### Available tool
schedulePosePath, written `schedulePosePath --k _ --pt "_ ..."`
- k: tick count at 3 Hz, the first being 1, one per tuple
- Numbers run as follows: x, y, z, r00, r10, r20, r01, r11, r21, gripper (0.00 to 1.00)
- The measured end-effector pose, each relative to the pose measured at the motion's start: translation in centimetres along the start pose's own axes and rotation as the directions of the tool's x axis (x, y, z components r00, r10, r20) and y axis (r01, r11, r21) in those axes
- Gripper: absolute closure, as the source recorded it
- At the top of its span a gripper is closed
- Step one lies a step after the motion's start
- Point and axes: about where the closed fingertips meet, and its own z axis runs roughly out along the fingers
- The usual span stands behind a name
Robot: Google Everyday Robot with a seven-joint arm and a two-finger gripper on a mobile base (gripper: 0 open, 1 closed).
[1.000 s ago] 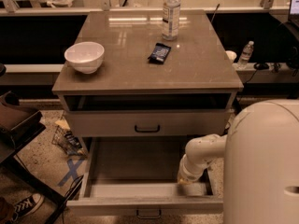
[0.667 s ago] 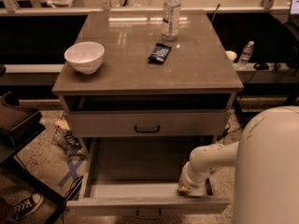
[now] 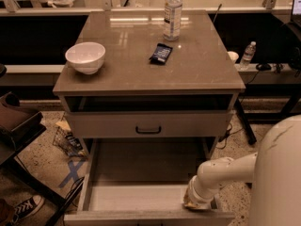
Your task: Open middle drawer
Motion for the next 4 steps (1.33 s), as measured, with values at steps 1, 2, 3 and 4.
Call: schedulePosePath --k 1,2,3,4 --pt "2.23 4.58 -1.03 0.999 0.005 -0.033 -0.006 0.9989 -0.046 1.0" --pt "2.42 5.13 -1.27 0.999 0.001 -0.035 -0.003 0.9986 -0.053 1.0" --pt "2.45 5.22 -1.22 0.999 0.002 -0.035 -0.003 0.9985 -0.055 0.82" --pt "2.45 5.29 -1.17 0.999 0.001 -0.035 -0.003 0.9984 -0.056 0.59"
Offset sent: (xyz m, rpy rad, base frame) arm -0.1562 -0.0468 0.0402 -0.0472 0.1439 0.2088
